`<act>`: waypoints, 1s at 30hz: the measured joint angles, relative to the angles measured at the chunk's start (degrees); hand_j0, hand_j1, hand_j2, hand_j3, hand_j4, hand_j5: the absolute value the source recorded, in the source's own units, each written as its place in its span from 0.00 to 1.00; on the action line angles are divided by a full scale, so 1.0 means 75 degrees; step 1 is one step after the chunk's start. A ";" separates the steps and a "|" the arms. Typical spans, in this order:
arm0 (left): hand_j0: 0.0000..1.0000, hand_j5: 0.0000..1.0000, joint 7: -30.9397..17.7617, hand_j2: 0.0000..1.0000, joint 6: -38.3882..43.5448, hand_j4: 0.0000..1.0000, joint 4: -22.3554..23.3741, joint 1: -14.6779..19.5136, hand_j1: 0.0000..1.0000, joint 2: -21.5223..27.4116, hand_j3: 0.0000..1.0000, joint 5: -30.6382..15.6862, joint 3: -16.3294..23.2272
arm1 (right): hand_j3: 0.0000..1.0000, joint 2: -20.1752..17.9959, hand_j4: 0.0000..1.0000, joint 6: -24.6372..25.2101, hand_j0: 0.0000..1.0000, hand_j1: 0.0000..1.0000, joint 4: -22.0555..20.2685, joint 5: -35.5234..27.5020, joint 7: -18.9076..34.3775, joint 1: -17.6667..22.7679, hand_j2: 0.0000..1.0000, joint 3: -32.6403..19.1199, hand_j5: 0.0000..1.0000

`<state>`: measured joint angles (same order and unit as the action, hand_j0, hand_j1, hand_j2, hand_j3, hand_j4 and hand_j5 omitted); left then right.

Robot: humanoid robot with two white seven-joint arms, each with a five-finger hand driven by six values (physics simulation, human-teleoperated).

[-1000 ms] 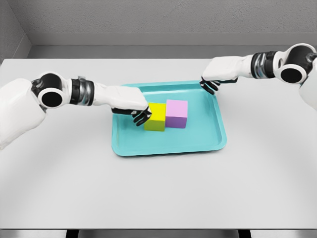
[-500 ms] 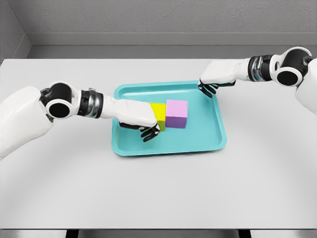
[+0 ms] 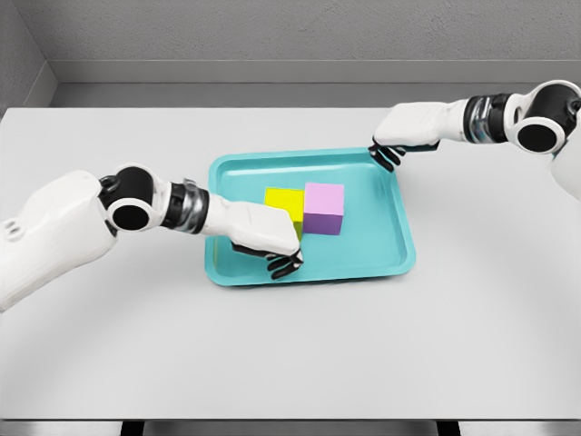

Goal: Push two cubes

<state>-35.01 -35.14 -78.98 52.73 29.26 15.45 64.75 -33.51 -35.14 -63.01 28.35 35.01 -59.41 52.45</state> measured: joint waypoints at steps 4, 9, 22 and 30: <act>0.14 0.14 0.0000 0.14 0.0001 0.14 0.0178 0.0047 0.14 -0.0057 0.14 0.0072 0.0001 | 0.20 -0.0003 0.20 0.0000 0.20 0.20 0.0000 0.0000 0.0000 0.0012 0.20 -0.0018 0.20; 0.14 0.14 -0.0002 0.14 0.0007 0.14 0.0391 0.0082 0.14 -0.0182 0.14 0.0074 -0.0003 | 0.20 -0.0003 0.20 0.0000 0.20 0.20 0.0000 0.0000 0.0000 0.0012 0.20 -0.0023 0.20; 0.14 0.14 0.0001 0.14 0.0036 0.14 0.0818 0.0117 0.14 -0.0409 0.14 -0.0022 -0.0029 | 0.21 -0.0078 0.21 0.0000 0.21 0.21 -0.0010 0.0000 0.0000 0.0023 0.21 -0.0034 0.21; 0.14 0.14 0.0001 0.14 0.0003 0.14 -0.0377 0.0082 0.14 0.0168 0.14 -0.0016 -0.0031 | 0.24 -0.0218 0.24 -0.0001 0.24 0.24 -0.0030 -0.0029 0.0000 0.0047 0.24 -0.0118 0.24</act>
<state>-35.01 -35.12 -81.81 53.35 30.52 15.33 64.51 -35.15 -35.15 -63.24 28.13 35.01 -59.06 51.57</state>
